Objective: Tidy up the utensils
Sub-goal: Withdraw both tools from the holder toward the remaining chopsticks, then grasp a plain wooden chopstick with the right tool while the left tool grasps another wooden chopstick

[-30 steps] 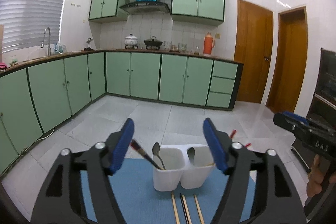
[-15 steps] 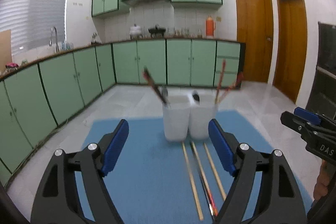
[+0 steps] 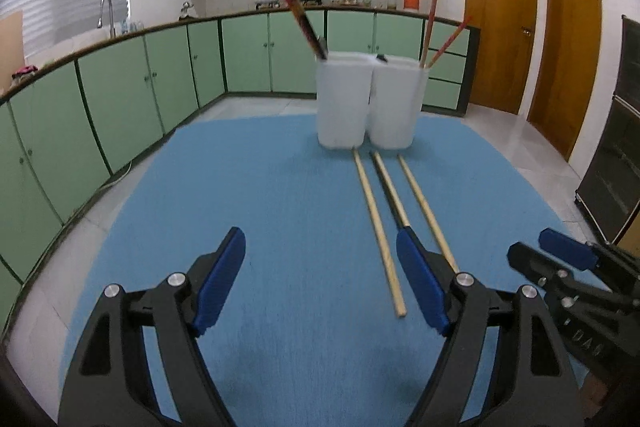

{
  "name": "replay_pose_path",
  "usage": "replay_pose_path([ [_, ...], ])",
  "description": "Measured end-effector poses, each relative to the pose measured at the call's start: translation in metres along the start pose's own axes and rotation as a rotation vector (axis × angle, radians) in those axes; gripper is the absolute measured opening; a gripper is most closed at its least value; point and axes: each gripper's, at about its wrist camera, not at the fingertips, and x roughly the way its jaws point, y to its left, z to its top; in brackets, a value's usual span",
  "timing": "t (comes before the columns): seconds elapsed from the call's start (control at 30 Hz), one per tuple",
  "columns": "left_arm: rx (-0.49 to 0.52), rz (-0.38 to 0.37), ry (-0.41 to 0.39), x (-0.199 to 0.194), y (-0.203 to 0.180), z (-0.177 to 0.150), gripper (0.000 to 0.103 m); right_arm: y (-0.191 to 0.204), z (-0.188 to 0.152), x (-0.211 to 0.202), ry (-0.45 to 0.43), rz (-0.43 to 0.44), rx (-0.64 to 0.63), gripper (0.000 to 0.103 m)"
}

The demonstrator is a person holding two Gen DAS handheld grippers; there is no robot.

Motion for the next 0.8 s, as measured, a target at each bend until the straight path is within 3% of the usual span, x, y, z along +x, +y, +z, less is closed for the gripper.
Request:
replay_pose_path([
  [0.13, 0.008, -0.001, 0.029, 0.006, -0.002, -0.01, 0.075, 0.009, -0.007, 0.013, 0.066, 0.019, -0.033, 0.031],
  [0.43, -0.018, -0.019, 0.066, 0.011, 0.001, -0.018, 0.074, 0.019, -0.017, 0.024, 0.151, 0.056, -0.057, 0.019],
  [0.7, -0.011, -0.023, 0.082, 0.016, -0.003, -0.017, 0.073, 0.03, -0.018, 0.035, 0.194, 0.047, -0.082, 0.018],
  [0.8, -0.011, -0.027, 0.08, 0.015, -0.004, -0.016, 0.073, 0.029, -0.017, 0.035, 0.198, 0.042, -0.073, 0.008],
])
